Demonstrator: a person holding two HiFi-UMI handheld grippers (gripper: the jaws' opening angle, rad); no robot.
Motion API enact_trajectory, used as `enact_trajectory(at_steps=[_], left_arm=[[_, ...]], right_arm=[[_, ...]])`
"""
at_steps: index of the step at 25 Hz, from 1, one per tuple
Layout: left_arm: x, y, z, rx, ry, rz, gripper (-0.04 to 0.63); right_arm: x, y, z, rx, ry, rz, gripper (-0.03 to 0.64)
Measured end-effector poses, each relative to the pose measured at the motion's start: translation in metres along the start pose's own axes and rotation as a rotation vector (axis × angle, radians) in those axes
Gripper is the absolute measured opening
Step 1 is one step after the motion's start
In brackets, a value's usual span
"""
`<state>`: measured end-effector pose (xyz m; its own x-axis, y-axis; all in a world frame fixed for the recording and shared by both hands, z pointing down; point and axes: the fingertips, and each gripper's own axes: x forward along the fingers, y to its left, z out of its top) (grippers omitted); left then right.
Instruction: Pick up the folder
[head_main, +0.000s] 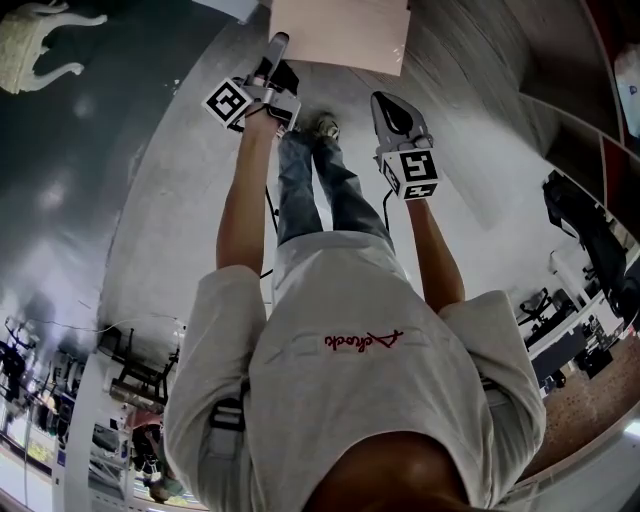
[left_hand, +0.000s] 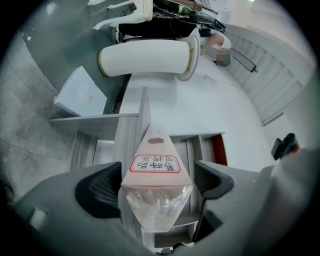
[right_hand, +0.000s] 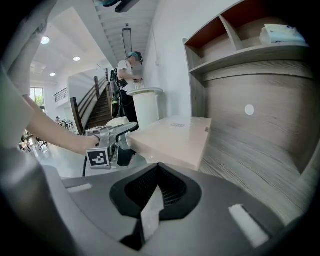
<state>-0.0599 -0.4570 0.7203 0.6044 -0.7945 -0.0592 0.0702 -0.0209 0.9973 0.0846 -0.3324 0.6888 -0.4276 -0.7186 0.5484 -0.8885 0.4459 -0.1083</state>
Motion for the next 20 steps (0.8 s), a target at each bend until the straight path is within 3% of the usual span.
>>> enact_trajectory(at_steps=[6,11,20], left_arm=[[0.016,0.000,-0.002,0.000,0.004,0.002,0.452],[0.019,0.004,0.001,0.034,0.004,0.027,0.318],[0.016,-0.003,-0.002,0.017,-0.012,0.020,0.284]], right_arm=[[-0.001,-0.003,-0.002,0.005,0.001,-0.007,0.006],[-0.001,-0.006,-0.003,0.007,0.000,-0.014,0.006],[-0.004,-0.004,-0.001,0.010,-0.002,-0.017,0.006]])
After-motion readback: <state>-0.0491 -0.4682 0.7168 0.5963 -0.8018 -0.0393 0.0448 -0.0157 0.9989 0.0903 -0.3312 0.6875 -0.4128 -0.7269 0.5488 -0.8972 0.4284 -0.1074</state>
